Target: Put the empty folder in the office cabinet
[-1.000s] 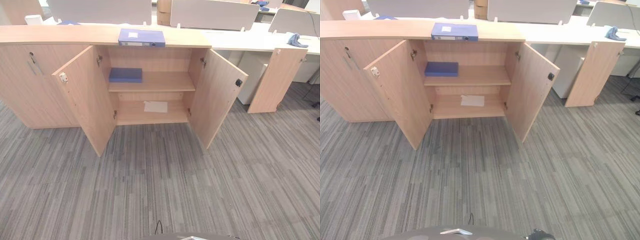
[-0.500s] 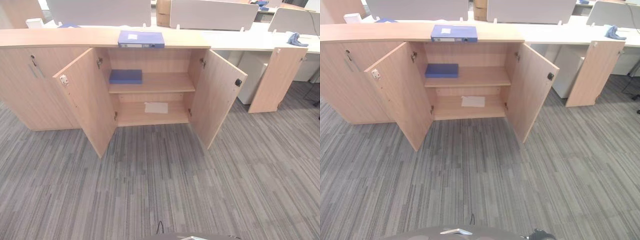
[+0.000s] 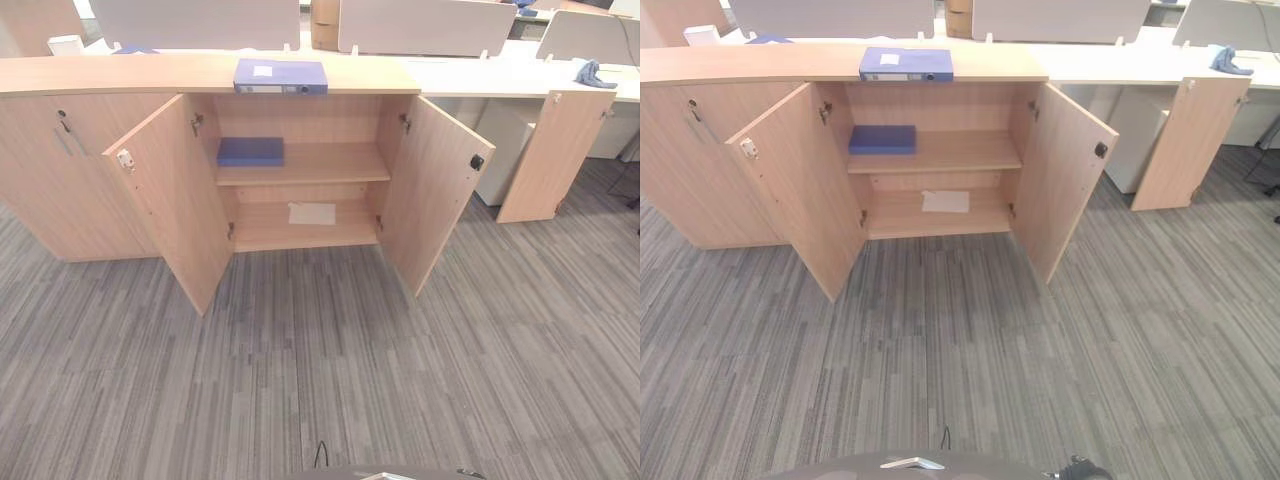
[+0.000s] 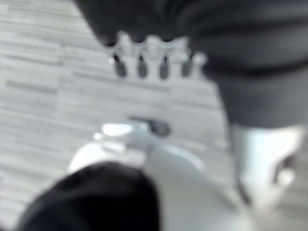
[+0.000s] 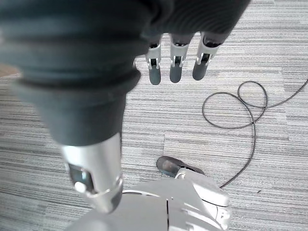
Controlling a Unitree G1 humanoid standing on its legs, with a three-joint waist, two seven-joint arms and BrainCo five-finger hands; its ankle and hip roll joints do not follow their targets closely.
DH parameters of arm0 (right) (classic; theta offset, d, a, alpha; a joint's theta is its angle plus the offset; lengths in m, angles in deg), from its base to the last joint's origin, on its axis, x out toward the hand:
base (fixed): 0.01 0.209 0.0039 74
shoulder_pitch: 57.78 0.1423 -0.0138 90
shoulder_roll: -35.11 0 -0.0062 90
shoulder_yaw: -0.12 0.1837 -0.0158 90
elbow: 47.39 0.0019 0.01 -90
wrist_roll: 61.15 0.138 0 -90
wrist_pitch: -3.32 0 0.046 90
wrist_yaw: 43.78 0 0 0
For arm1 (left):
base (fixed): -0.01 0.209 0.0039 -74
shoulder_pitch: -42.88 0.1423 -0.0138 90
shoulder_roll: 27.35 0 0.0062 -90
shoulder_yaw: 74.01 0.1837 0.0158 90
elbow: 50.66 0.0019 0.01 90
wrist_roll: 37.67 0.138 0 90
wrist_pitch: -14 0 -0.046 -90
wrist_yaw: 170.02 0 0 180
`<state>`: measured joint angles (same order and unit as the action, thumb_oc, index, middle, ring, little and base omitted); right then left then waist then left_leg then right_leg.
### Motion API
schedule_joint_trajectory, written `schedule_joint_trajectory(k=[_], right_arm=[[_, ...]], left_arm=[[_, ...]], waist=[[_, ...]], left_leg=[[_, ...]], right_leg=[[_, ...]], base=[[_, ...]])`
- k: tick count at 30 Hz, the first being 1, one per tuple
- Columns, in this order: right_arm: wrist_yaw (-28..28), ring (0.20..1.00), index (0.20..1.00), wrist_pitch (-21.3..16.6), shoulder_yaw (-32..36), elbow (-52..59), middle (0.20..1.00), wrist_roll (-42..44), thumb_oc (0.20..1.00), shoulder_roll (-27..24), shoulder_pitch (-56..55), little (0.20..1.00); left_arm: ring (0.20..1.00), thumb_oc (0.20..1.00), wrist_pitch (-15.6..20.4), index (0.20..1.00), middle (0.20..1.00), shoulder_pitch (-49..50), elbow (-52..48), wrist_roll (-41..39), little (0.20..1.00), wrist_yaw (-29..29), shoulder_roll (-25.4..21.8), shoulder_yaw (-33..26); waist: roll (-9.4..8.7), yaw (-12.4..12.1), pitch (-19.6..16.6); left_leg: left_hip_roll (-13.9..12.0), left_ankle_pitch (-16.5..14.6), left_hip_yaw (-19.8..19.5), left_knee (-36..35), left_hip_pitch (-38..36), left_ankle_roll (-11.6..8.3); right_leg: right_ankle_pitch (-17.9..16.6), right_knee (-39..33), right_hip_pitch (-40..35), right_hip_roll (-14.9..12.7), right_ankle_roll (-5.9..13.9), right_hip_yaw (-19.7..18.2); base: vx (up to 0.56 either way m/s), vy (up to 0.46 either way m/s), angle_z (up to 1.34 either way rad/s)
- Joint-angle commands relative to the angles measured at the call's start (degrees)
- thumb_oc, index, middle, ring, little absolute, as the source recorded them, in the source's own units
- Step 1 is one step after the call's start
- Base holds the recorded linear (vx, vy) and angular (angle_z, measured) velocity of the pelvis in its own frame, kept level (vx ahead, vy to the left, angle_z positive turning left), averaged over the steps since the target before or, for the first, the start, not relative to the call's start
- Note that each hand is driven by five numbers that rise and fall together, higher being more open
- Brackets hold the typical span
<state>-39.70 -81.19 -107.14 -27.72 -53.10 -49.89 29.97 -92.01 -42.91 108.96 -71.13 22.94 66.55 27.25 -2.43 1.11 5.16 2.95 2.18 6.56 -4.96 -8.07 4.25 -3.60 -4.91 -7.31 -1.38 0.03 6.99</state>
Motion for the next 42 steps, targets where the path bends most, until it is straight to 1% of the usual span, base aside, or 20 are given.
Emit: schedule_joint_trajectory(k=[1,3,4,5,6,10,12,15,19,22,27,29,30,31,33,35,36,39,40,42], right_arm=[[-3.23,1.0,1.0,-2.01,1.5,-1.51,1.0,5.63,1.0,-2.69,5.28,1.0],[-3.24,1.0,1.0,-2.51,1.85,-1.42,1.0,6.22,1.0,-2.79,5.66,1.0],[-4.36,1.0,1.0,-4.89,2.45,-1.46,1.0,7.53,1.0,-2.54,5.95,1.0],[-5.31,1.0,1.0,-6.14,3.29,0.2,1.0,8.54,1.0,-2.42,6.46,1.0],[-5.27,1.0,1.0,-6.36,3.31,0.67,1.0,10.21,1.0,-2.45,6.6,1.0],[-3.33,1.0,1.0,-9.43,4.37,2.24,1.0,17.22,1.0,-2.56,7.03,1.0],[-2.7,1.0,1.0,-10.48,5.27,3.65,1.0,18.32,1.0,-2.13,6.15,1.0],[-1.7,1.0,1.0,-10.87,6.79,4.98,1.0,19.03,1.0,-1.75,3.84,1.0],[-2.11,1.0,1.0,-11.34,8.3,5.1,1.0,18.97,1.0,-1.42,1.11,1.0],[-2.27,1.0,1.0,-8.38,8.23,5.02,1.0,17.76,1.0,-1.96,1.0,1.0],[-0.46,1.0,1.0,-9.46,7.62,2.16,1.0,15.98,1.0,-2.58,1.47,1.0],[-0.41,1.0,1.0,-7.6,7.92,2.09,1.0,14.76,1.0,-3.41,1.21,1.0],[-0.41,1.0,1.0,-7.6,7.92,2.09,1.0,14.76,1.0,-3.41,1.21,1.0],[-0.44,1.0,1.0,-7.34,7.92,2.18,1.0,12.46,1.0,-4.04,1.07,1.0],[-0.77,1.0,1.0,-7.46,7.24,2.32,1.0,7.07,1.0,-5.19,1.09,1.0],[-1.46,1.0,1.0,-7.99,6.13,2.41,1.0,6.13,1.0,-6.0,1.68,1.0],[-1.93,1.0,1.0,-8.38,5.46,2.57,1.0,7.47,1.0,-6.42,2.41,1.0],[-2.36,1.0,1.0,-8.82,4.77,2.67,1.0,7.67,1.0,-6.91,3.76,1.0],[-2.36,1.0,1.0,-8.82,4.77,2.67,1.0,7.67,1.0,-6.91,3.76,1.0],[-2.48,1.0,1.0,-9.84,3.91,2.45,1.0,8.39,1.0,-6.86,4.27,1.0]], left_arm=[[1.0,1.0,-0.27,1.0,1.0,-4.77,1.83,-4.39,1.0,-1.01,2.14,1.29],[1.0,1.0,-0.03,1.0,1.0,-5.05,1.89,-4.58,1.0,-0.99,2.06,1.2],[1.0,1.0,-0.31,1.0,1.0,-5.13,1.64,-4.75,1.0,-1.26,1.33,0.94],[1.0,1.0,-0.71,1.0,1.0,-5.44,1.68,-4.52,1.0,-2.18,0.76,0.27],[1.0,1.0,-0.7,1.0,1.0,-5.63,1.81,-5.18,1.0,-2.41,0.67,0.18],[1.0,1.0,-0.33,1.0,1.0,-6.29,2.25,-3.86,1.0,-1.71,0.42,-0.07],[1.0,1.0,0.04,1.0,1.0,-5.67,2.81,-3.24,1.0,-2.09,0.27,-0.83],[1.0,1.0,1.54,1.0,1.0,-3.8,3.68,-1.26,1.0,-1.46,0.43,-2.23],[1.0,1.0,3.68,1.0,1.0,-2.29,4.36,1.62,1.0,-0.95,1.07,-2.98],[1.0,1.0,5.86,1.0,1.0,-2.41,3.99,-0.29,1.0,-1.48,1.54,-3.11],[1.0,1.0,6.89,1.0,1.0,-1.62,3.21,4.28,1.0,1.21,1.34,-2.46],[1.0,1.0,8.41,1.0,1.0,-1.4,3.47,4.58,1.0,1.78,1.63,-1.79],[1.0,1.0,8.41,1.0,1.0,-1.4,3.47,4.58,1.0,1.78,1.63,-1.79],[1.0,1.0,8.43,1.0,1.0,-1.55,3.12,4.4,1.0,1.68,1.63,-1.4],[1.0,1.0,8.48,1.0,1.0,-2.13,2.54,4.07,1.0,1.31,1.46,-0.82],[1.0,1.0,7.99,1.0,1.0,-3.33,2.2,3.98,1.0,0.55,1.4,-0.91],[1.0,1.0,7.81,1.0,1.0,-3.99,2.15,3.65,1.0,0.19,1.18,-0.97],[1.0,1.0,7.63,1.0,1.0,-3.92,2.59,5.45,1.0,0.46,0.94,-1.58],[1.0,1.0,7.63,1.0,1.0,-3.92,2.59,5.45,1.0,0.46,0.94,-1.58],[1.0,1.0,7.98,1.0,1.0,-3.37,2.75,6.37,1.0,-0.02,0.77,-1.27]], waist=[[2.67,0.52,3.32],[2.91,0.6,3.7],[3.33,0.81,4.4],[3.63,0.93,5.57],[3.52,0.89,5.93],[2.51,1.89,9.24],[1.6,3.18,9.94],[1.26,4.17,10.3],[0.46,5.24,10.28],[0.38,5.93,9.48],[1.96,7.49,7.07],[3.42,7.86,5.33],[3.42,7.86,5.33],[4.18,8.03,4.52],[4.86,7.67,4.27],[3.24,5.92,5.54],[1.15,4.15,7.19],[0.56,2.31,8.78],[0.56,2.31,8.78],[0.76,0.88,9.4]], left_leg=[[0.6,-6.07,1.92,0.43,0.85,-0.2],[0.6,-6.02,1.87,0.3,1.16,0.11],[0.63,-5.87,2.29,0.23,1.5,0.82],[0.43,-5.03,2.28,0.45,2.3,1.55],[0.48,-4.92,2.29,0.57,2.57,1.69],[0.61,-7.2,1.71,1.64,1.04,1.39],[1.3,-9.06,0.24,1.74,-1.18,1.14],[1.47,-10.98,-0.66,2.21,-4.87,0.77],[2.06,-14.93,-1.13,4.68,-8.29,1.35],[1.7,-17.15,-0.45,6.56,-9.39,1.59],[-0.8,-20.94,1.06,9.83,-14.1,-0.41],[-3.46,-15.67,2.72,11.9,-15.46,-3.68],[-3.46,-15.67,2.72,11.9,-15.46,-3.68],[-5.18,-9.86,3.78,14.24,-14.92,-6.06],[-9.39,-2.09,6.14,24.53,-10.52,-9.47],[-10.21,-3.2,6.3,35.46,-0.2,-9.03],[-7.99,-5.47,6.45,37.36,8.14,-6.2],[-3.55,-8.83,5.86,27.33,11.6,-3.11],[-3.55,-8.83,5.86,27.33,11.6,-3.11],[-1.1,-6.65,3.05,16.6,13.53,-3.21]], right_leg=[[4.4,3.48,2.19,0.89,2.97,0.58],[5.21,5.61,3.08,0.6,3.07,0.76],[6.1,11.17,5.1,-0.04,3.4,1.17],[3.91,20.37,9.96,-1.64,5.13,1.74],[2.9,21.97,11.55,-2.2,5.68,2.08],[-1.56,14.23,16.69,-3.82,7.16,3.0],[-6.92,5.68,19.39,-4.21,9.06,1.36],[-9.07,-0.09,21.39,-4.26,10.26,2.75],[-9.85,-0.09,21.82,-5.22,10.37,3.85],[-9.45,-0.09,20.52,-5.89,9.69,4.15],[-6.41,6.84,19.73,-6.35,7.3,1.92],[-5.02,8.63,19.12,-4.92,5.36,3.84],[-5.02,8.63,19.12,-4.92,5.36,3.84],[-4.25,7.94,18.43,-3.95,4.18,5.0],[-1.65,5.87,15.11,-1.97,2.15,5.81],[0.14,3.91,11.27,-2.1,0.7,5.49],[0.48,3.04,8.97,-3.63,0.36,5.04],[1.17,2.99,6.75,-3.52,1.69,2.29],[1.17,2.99,6.75,-3.52,1.69,2.29],[1.71,2.5,4.86,-1.79,2.23,-0.42]], base=[[-0.1,0.161,0.0],[-0.02,0.089,0.03],[0.01,0.106,0.14],[0.01,0.114,0.26],[0.0,0.048,0.22],[0.14,-0.063,0.09],[0.33,-0.14,0.03],[0.45,-0.118,0.18],[0.47,-0.136,0.04],[0.46,-0.207,0.2],[0.53,-0.278,0.43],[0.41,-0.244,0.34],[0.24,-0.155,-0.08],[0.24,-0.152,-0.16],[0.33,-0.279,-0.08],[0.22,-0.273,-0.06],[0.15,-0.139,-0.3],[0.17,0.004,-0.32],[0.19,0.051,-0.55],[0.27,0.05,-0.49]])
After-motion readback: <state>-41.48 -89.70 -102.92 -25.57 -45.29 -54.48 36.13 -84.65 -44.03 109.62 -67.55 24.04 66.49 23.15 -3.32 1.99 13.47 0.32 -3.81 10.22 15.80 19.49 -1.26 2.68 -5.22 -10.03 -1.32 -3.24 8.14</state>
